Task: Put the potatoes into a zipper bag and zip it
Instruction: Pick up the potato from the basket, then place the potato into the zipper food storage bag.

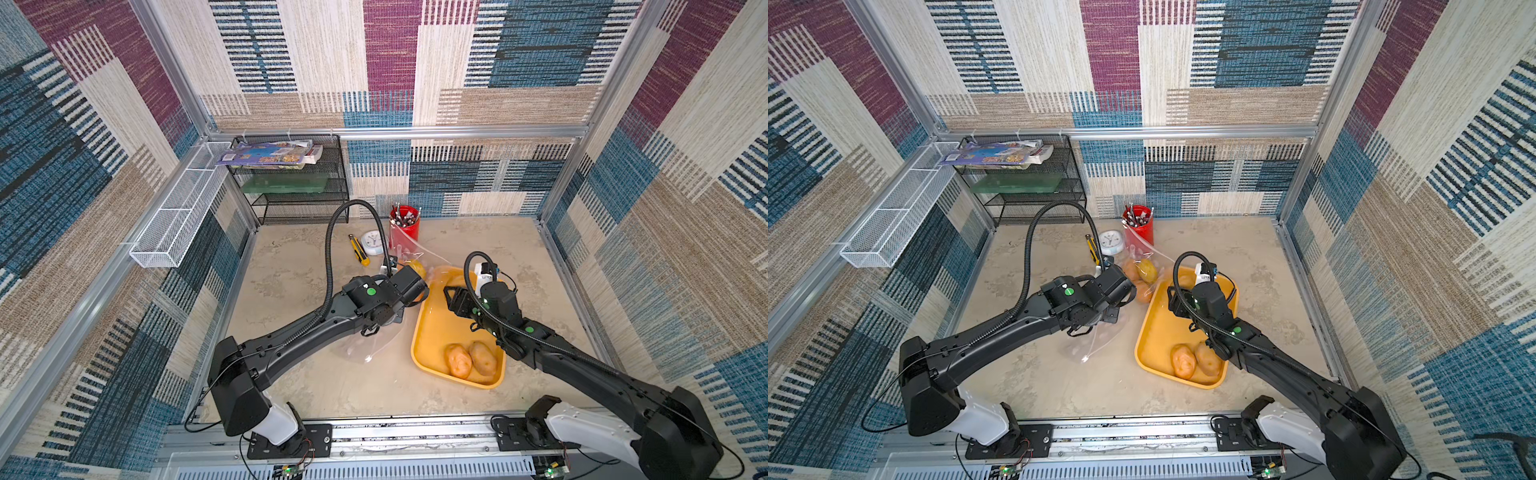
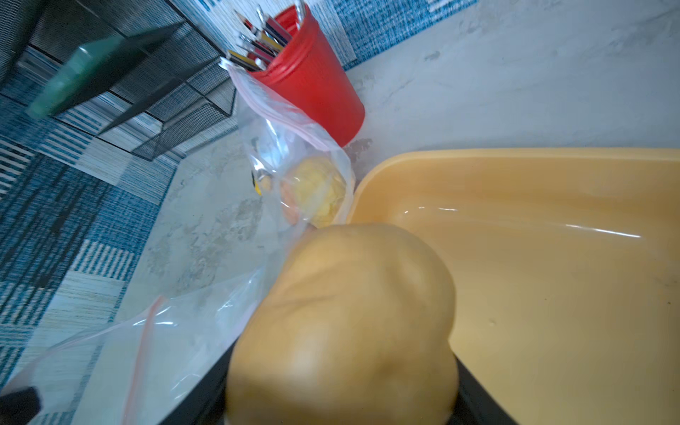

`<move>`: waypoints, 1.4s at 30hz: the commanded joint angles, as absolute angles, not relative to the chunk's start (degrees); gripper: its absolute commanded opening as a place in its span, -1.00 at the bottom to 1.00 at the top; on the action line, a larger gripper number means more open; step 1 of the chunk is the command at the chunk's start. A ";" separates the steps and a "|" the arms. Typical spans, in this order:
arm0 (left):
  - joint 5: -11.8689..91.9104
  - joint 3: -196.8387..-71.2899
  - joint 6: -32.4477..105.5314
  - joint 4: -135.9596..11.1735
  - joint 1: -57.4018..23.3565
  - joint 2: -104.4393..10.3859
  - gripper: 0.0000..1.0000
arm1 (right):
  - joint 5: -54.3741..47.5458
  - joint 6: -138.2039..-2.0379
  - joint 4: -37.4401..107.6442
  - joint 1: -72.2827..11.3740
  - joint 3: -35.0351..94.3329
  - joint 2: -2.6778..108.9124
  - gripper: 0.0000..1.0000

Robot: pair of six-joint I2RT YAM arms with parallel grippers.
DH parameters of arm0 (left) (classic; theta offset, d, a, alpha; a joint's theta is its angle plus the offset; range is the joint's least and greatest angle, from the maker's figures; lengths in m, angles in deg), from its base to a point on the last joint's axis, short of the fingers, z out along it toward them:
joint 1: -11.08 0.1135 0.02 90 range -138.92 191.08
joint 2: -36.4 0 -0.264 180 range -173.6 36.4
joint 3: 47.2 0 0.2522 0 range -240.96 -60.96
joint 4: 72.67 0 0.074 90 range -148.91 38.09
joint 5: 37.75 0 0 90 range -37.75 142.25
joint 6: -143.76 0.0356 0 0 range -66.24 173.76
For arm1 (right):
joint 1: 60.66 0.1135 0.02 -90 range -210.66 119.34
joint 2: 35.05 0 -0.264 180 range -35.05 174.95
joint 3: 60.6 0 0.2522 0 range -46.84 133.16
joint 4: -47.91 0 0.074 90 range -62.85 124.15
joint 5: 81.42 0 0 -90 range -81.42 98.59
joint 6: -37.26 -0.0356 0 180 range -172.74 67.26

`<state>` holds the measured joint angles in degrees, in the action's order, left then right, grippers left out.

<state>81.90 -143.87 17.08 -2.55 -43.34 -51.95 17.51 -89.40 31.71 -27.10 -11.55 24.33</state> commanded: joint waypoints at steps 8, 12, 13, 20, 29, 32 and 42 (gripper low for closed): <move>81.08 -142.87 18.72 -4.31 -43.29 -50.28 -1.00 | 23.24 -90.42 24.19 -18.00 -9.72 12.85 -0.13; 81.08 -142.61 18.86 -4.55 -43.30 -49.80 -1.00 | 25.06 -90.27 26.42 -10.13 -7.83 13.87 -0.14; 81.05 -142.61 18.87 -4.55 -43.24 -49.74 -1.00 | 25.81 -90.35 27.01 -7.91 -7.05 14.89 -0.14; 80.87 -142.35 18.86 -4.91 -43.27 -49.21 -1.00 | 27.49 -89.78 31.33 2.31 -1.39 25.63 -0.16; 80.34 -142.00 19.20 -5.61 -43.30 -48.53 -1.00 | 22.01 -91.47 35.48 2.71 1.73 36.13 -0.21; 80.11 -141.99 19.42 -5.84 -43.24 -48.32 -1.00 | 21.98 -91.50 36.05 2.72 2.48 38.24 -0.21; 78.44 -139.76 20.53 -8.92 -43.26 -45.09 -1.00 | 21.46 -92.19 35.37 1.75 5.44 45.31 -0.25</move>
